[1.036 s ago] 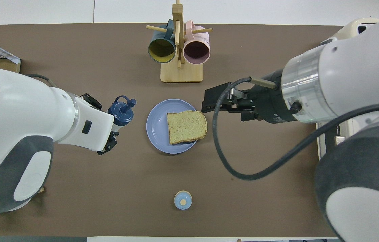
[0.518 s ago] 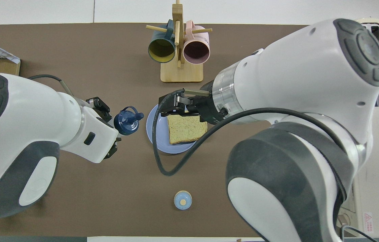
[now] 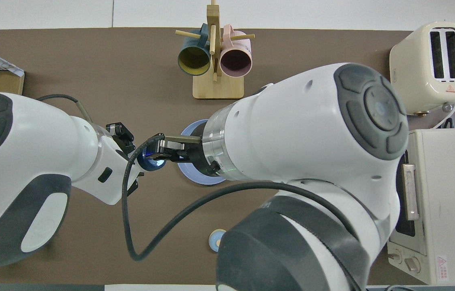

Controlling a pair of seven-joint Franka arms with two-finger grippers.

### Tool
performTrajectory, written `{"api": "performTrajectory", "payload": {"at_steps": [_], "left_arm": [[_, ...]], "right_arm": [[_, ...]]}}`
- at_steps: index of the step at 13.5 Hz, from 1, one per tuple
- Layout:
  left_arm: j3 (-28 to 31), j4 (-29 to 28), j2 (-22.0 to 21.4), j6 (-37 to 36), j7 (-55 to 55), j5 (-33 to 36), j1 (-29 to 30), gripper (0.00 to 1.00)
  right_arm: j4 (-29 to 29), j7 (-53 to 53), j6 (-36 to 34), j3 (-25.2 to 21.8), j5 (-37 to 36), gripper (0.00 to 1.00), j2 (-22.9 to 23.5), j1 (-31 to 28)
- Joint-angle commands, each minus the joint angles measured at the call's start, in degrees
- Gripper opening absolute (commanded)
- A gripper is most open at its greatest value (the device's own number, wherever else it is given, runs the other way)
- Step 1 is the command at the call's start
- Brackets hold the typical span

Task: Put bread on plate and add seasoning

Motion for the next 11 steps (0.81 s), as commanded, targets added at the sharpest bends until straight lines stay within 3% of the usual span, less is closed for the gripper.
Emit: {"api": "performTrajectory", "payload": {"at_steps": [1,8,11], "left_arm": [[0.5,-1.6,-1.9,-0.5,0.8,-1.3,-0.8,0.0],[0.5,-2.6,-2.4,-0.5,0.8,-2.4,-0.8,0.0],[0.6,-3.2,-2.9,-0.4,0.9,-2.8,-0.7,0.0]], "right_arm": [[0.4,1.8,1.7,-0.1,-0.9,0.69,0.7,-0.2],[-0.6,3.1,6.1,0.0,-0.7,0.54,0.9,-0.2],[-0.6,3.2,7.2,-0.1,-0.8,0.54,2.1,-0.3]]}}
